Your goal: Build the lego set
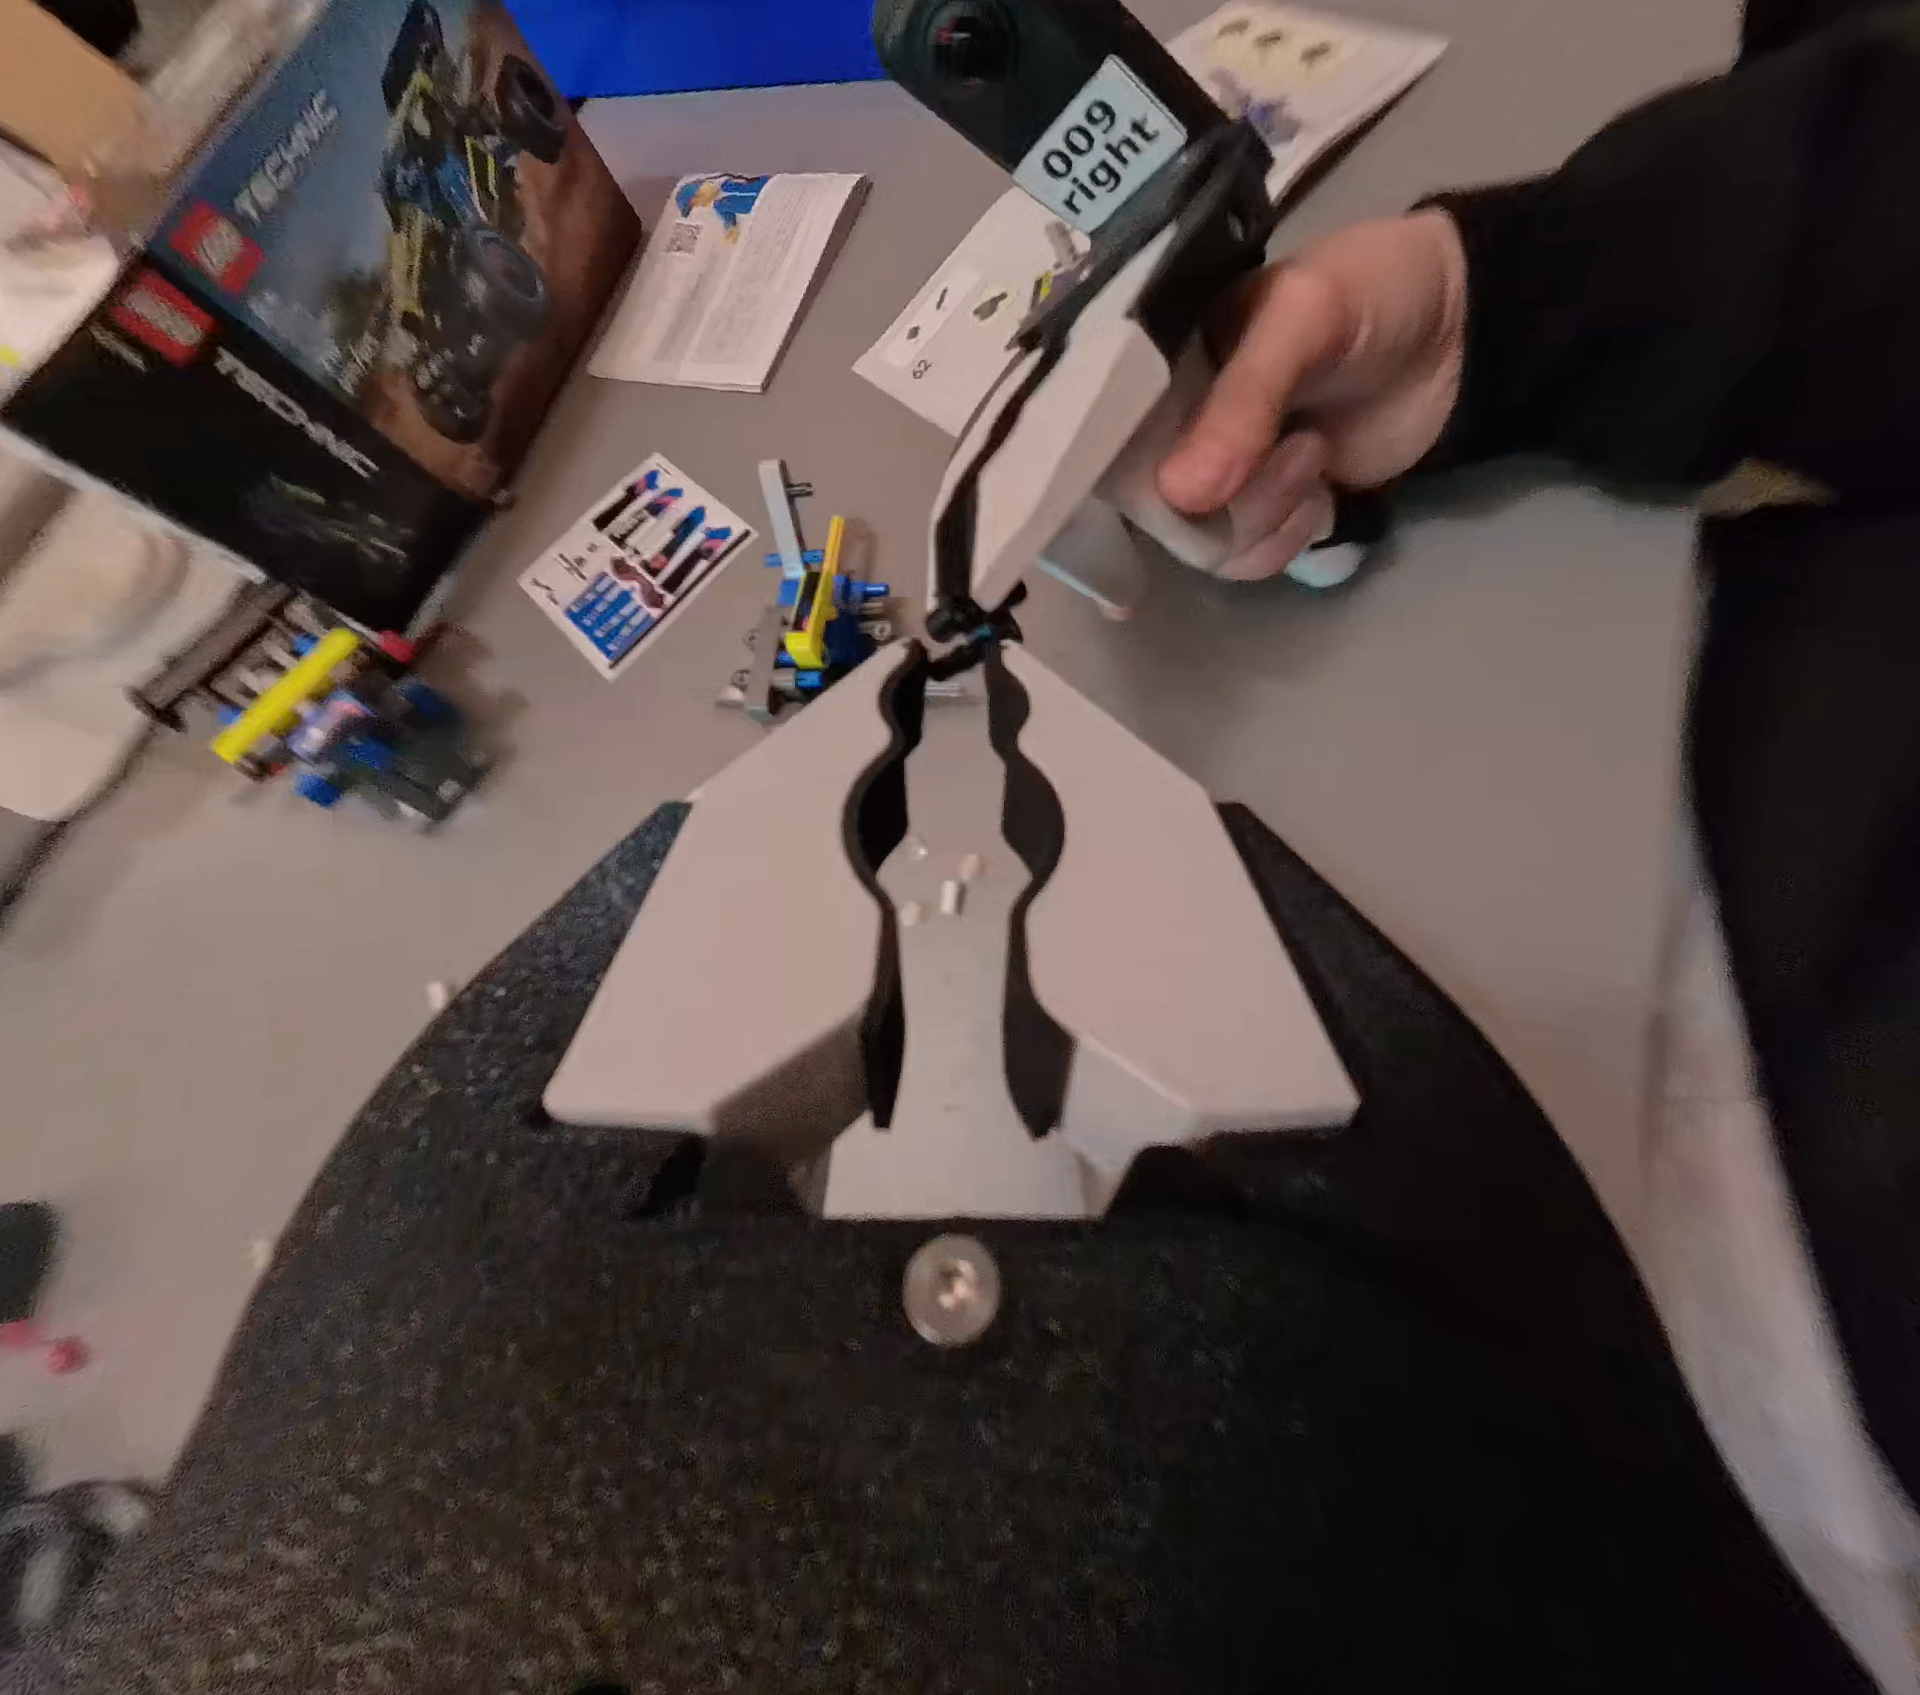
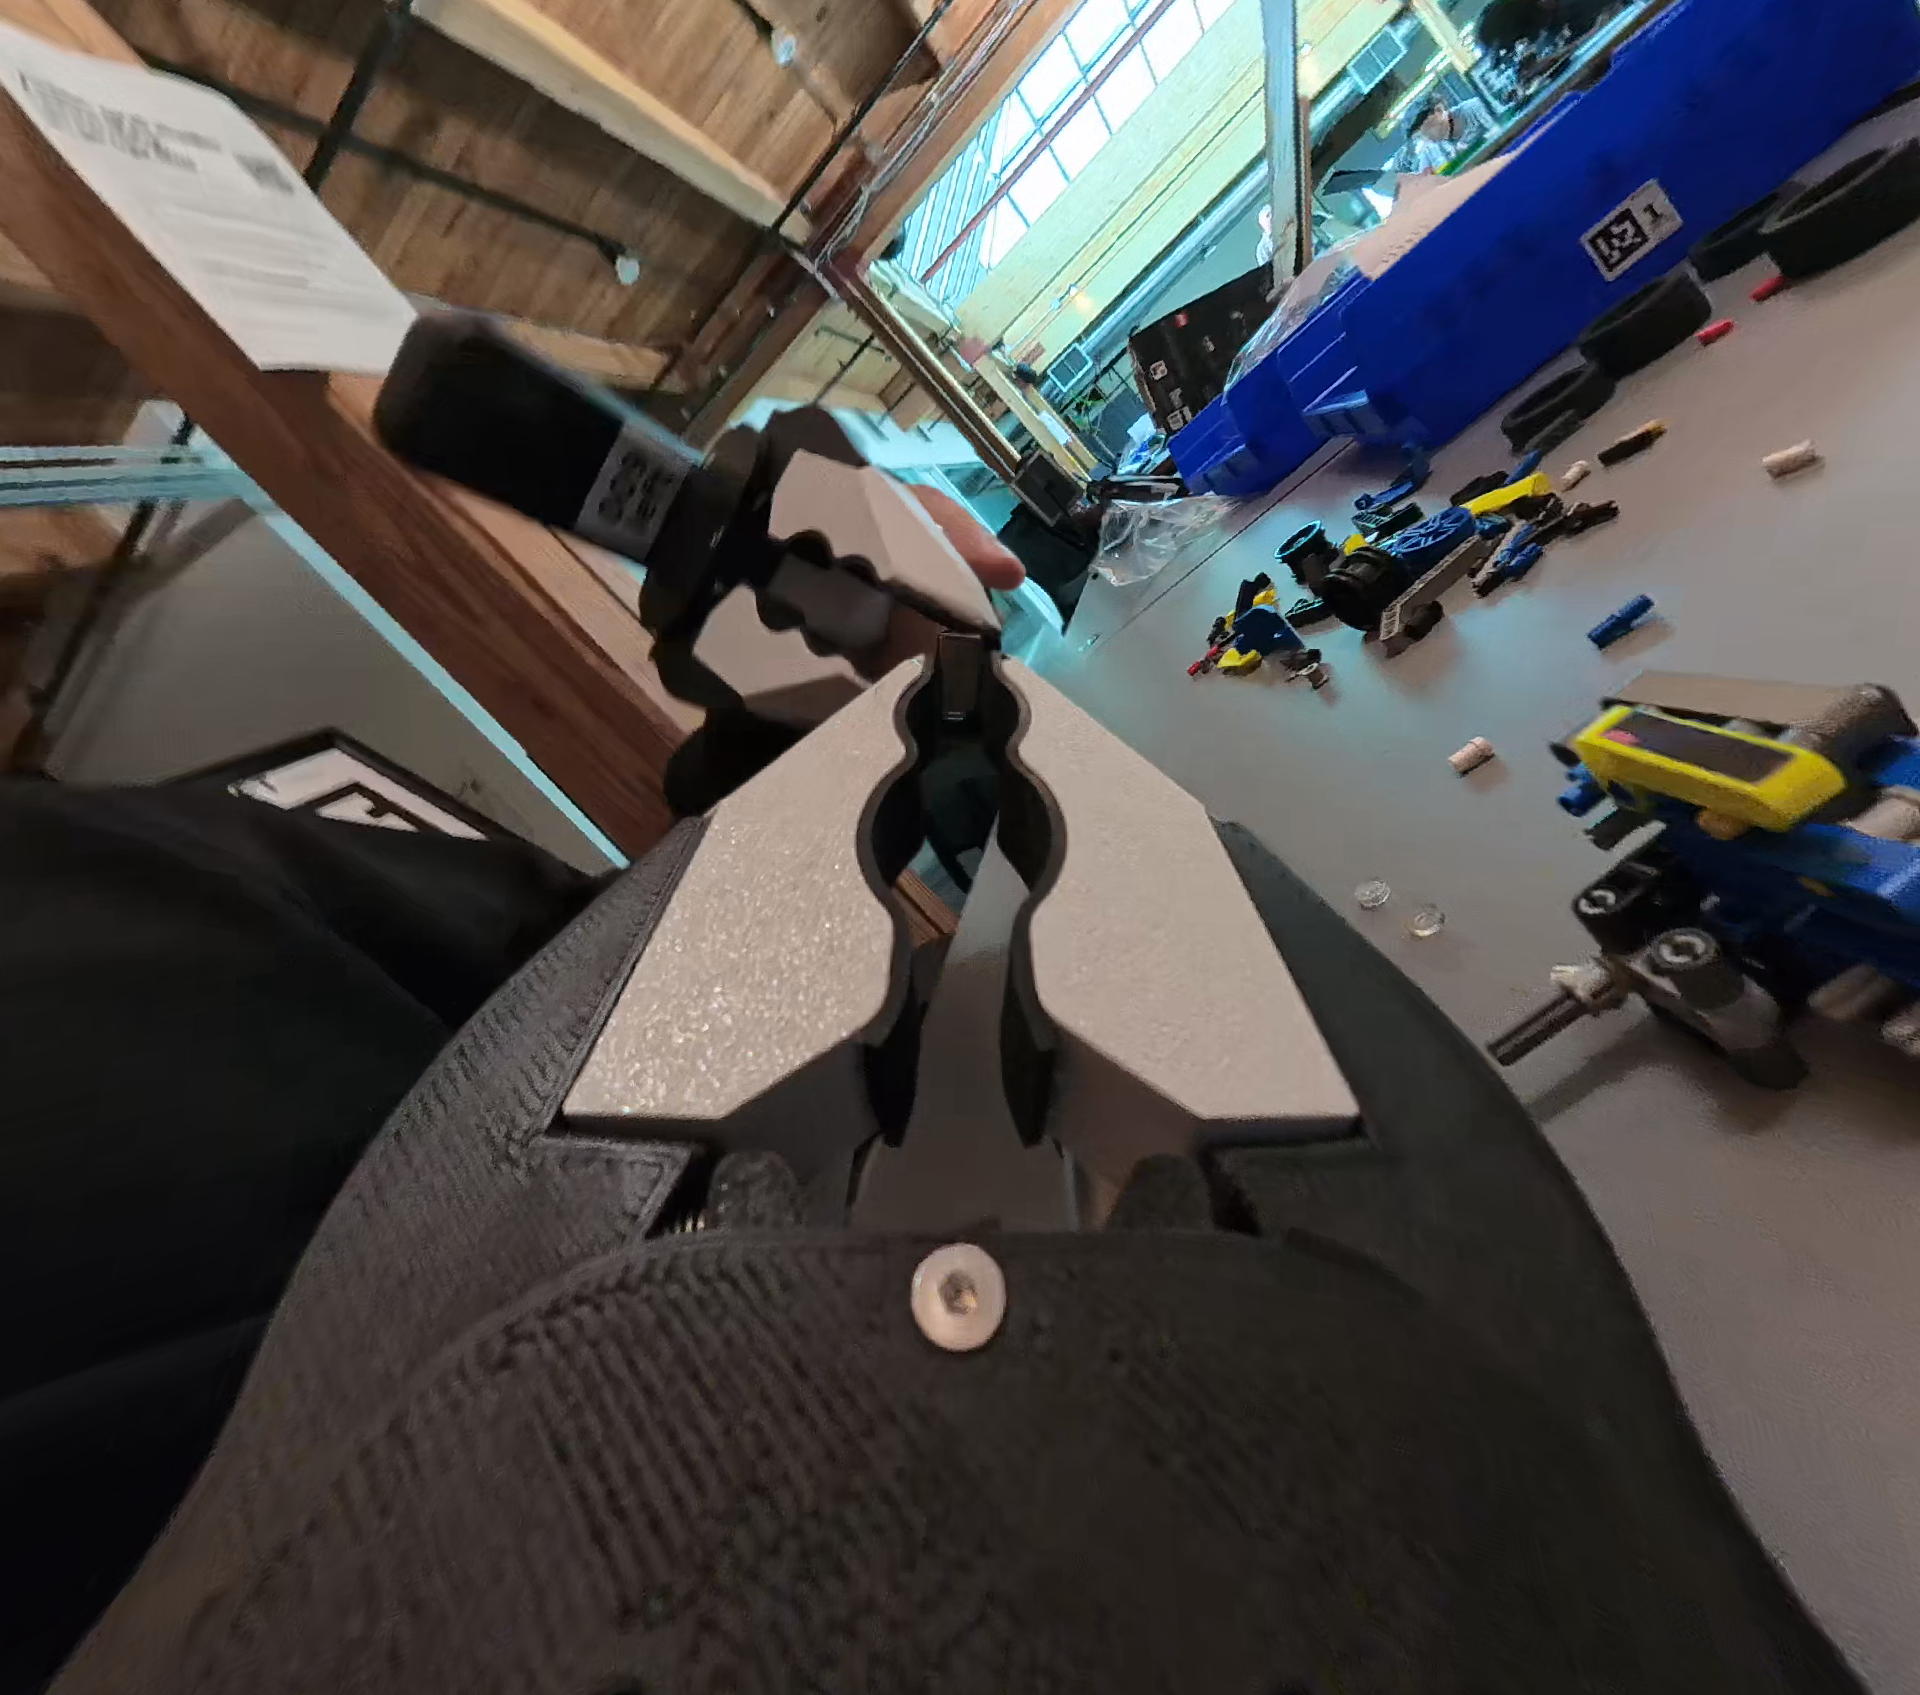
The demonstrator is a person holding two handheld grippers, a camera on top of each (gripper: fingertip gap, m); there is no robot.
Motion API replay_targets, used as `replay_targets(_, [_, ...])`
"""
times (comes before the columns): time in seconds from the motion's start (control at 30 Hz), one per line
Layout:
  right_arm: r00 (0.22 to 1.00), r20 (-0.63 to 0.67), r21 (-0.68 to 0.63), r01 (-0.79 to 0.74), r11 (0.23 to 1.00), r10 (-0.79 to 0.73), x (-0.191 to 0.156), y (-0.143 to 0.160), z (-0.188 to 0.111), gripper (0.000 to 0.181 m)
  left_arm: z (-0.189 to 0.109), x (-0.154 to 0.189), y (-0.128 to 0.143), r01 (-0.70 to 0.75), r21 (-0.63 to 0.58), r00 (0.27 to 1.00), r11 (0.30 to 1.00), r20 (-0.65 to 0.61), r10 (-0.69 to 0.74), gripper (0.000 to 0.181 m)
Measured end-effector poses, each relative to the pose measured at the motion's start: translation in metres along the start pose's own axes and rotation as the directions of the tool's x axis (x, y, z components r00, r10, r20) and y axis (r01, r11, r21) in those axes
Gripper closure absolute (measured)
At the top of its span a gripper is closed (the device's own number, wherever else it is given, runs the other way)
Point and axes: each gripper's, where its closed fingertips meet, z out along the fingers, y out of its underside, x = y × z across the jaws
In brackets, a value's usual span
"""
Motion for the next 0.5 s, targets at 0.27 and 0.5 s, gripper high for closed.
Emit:
replay_targets(0.27, [0.945,-0.028,-0.149,0.319,0.936,-0.327,-0.012,0.017,0.014,0.175,-0.018,0.010,0.004,0.102,0.014,0.992,0.995,-0.077,-0.100,0.177])
replay_targets(0.5, [0.862,-0.020,-0.121,0.501,0.857,-0.507,-0.025,0.013,0.018,0.175,-0.025,0.013,-0.003,0.100,0.017,0.992,0.995,-0.073,-0.099,0.173])
